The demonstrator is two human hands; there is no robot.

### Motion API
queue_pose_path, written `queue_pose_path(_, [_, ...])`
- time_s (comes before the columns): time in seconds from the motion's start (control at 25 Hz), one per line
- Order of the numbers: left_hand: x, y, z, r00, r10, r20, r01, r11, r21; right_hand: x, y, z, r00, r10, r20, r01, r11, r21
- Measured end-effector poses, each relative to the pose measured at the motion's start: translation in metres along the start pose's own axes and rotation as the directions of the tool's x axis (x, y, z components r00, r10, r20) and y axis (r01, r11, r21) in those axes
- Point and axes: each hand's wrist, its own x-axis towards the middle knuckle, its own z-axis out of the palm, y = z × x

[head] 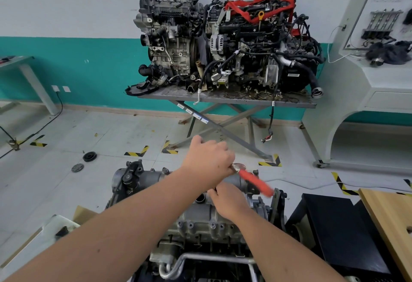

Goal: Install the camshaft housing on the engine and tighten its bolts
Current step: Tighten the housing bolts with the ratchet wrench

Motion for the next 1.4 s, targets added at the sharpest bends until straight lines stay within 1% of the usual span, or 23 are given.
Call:
queue_pose_path(0.04, [-0.008,0.0,0.008,0.992,-0.034,-0.123,0.028,0.998,-0.051,0.0,0.001,0.001,1.0,0.017,-0.013,-0.016,0.999,0.031])
queue_pose_path(0.08, [-0.015,-0.001,0.017,0.974,-0.09,-0.208,0.058,0.986,-0.158,0.0,0.001,0.0,0.999,0.028,-0.019,-0.027,0.997,0.066])
queue_pose_path(0.12, [-0.02,0.0,0.025,0.962,-0.149,-0.228,0.075,0.95,-0.304,0.0,0.0,-0.001,0.999,0.037,-0.006,-0.036,0.995,0.096])
queue_pose_path(0.16, [-0.024,0.001,0.032,0.96,-0.198,-0.196,0.08,0.87,-0.486,0.0,-0.001,-0.003,0.999,0.031,0.018,-0.033,0.994,0.107])
queue_pose_path(0.2, [-0.029,0.002,0.038,0.963,-0.231,-0.141,0.074,0.725,-0.684,0.001,-0.002,-0.003,0.999,0.02,0.035,-0.023,0.995,0.092])
queue_pose_path(0.24, [-0.031,0.004,0.042,0.957,-0.279,-0.075,0.08,0.506,-0.859,0.002,-0.003,-0.004,0.999,0.013,0.041,-0.016,0.997,0.074])
queue_pose_path(0.28, [-0.031,0.008,0.043,0.941,-0.336,0.031,0.117,0.239,-0.964,0.002,-0.002,-0.004,0.999,0.016,0.034,-0.018,0.998,0.061])
queue_pose_path(0.32, [-0.029,0.012,0.042,0.907,-0.383,0.175,0.173,-0.039,-0.984,0.002,-0.002,-0.004,1.0,0.018,0.019,-0.019,0.998,0.058])
queue_pose_path(0.36, [-0.026,0.015,0.041,0.854,-0.404,0.327,0.223,-0.284,-0.933,0.002,-0.001,-0.003,1.0,0.019,0.007,-0.019,0.998,0.058])
queue_pose_path(0.4, [-0.022,0.017,0.041,0.799,-0.395,0.453,0.245,-0.474,-0.846,0.002,-0.001,-0.003,1.0,0.015,0.007,-0.015,0.999,0.052])
queue_pose_path(0.44, [-0.018,0.017,0.04,0.75,-0.382,0.541,0.234,-0.612,-0.756,0.002,-0.001,-0.002,1.0,0.013,0.016,-0.013,0.999,0.04])
queue_pose_path(0.48, [-0.013,0.014,0.039,0.715,-0.379,0.588,0.208,-0.688,-0.696,0.002,-0.001,0.0,1.0,0.012,0.025,-0.013,1.0,0.026])
queue_pose_path(0.52, [-0.01,0.01,0.037,0.696,-0.385,0.606,0.205,-0.703,-0.681,0.003,0.0,0.0,0.999,0.016,0.032,-0.017,1.0,0.013])
queue_pose_path(0.56, [-0.009,0.006,0.036,0.692,-0.381,0.613,0.23,-0.689,-0.687,0.003,0.0,0.0,0.999,0.019,0.036,-0.019,1.0,0.001])
queue_pose_path(0.68, [-0.008,-0.004,0.03,0.731,-0.286,0.619,0.346,-0.627,-0.698,0.002,0.001,0.001,0.999,0.008,0.042,-0.008,1.0,-0.016])
queue_pose_path(0.72, [-0.009,-0.006,0.028,0.753,-0.231,0.616,0.392,-0.594,-0.702,0.001,0.0,0.001,0.999,-0.003,0.038,0.004,1.0,-0.019])
queue_pose_path(0.8, [-0.009,-0.01,0.022,0.796,-0.115,0.595,0.479,-0.481,-0.734,-0.001,0.001,0.001,0.999,-0.021,0.025,0.021,0.999,-0.036])
queue_pose_path(0.88, [-0.008,-0.011,0.019,0.825,-0.025,0.564,0.509,-0.401,-0.762,-0.001,0.003,0.001,0.999,-0.033,0.022,0.034,0.998,-0.049])
queue_pose_path(0.92, [-0.008,-0.01,0.019,0.836,0.008,0.548,0.507,-0.391,-0.768,-0.001,0.003,0.001,0.999,-0.031,0.028,0.032,0.998,-0.047])
queue_pose_path(1.0, [-0.01,-0.008,0.021,0.86,0.049,0.509,0.473,-0.453,-0.756,0.0,0.003,0.001,0.999,-0.015,0.039,0.016,1.0,-0.026])
queue_pose_path(1.08, [-0.014,-0.007,0.024,0.88,0.071,0.47,0.419,-0.584,-0.696,0.001,0.002,0.001,0.999,-0.002,0.045,0.003,1.0,-0.016])
queue_pose_path(1.16, [-0.017,-0.008,0.027,0.888,0.077,0.452,0.385,-0.663,-0.643,0.002,0.003,0.001,0.999,-0.005,0.049,0.006,1.0,-0.022])
queue_pose_path(1.4, [-0.018,-0.009,0.029,0.887,0.086,0.454,0.389,-0.668,-0.634,0.001,0.003,0.0,0.998,-0.011,0.054,0.013,0.999,-0.033])
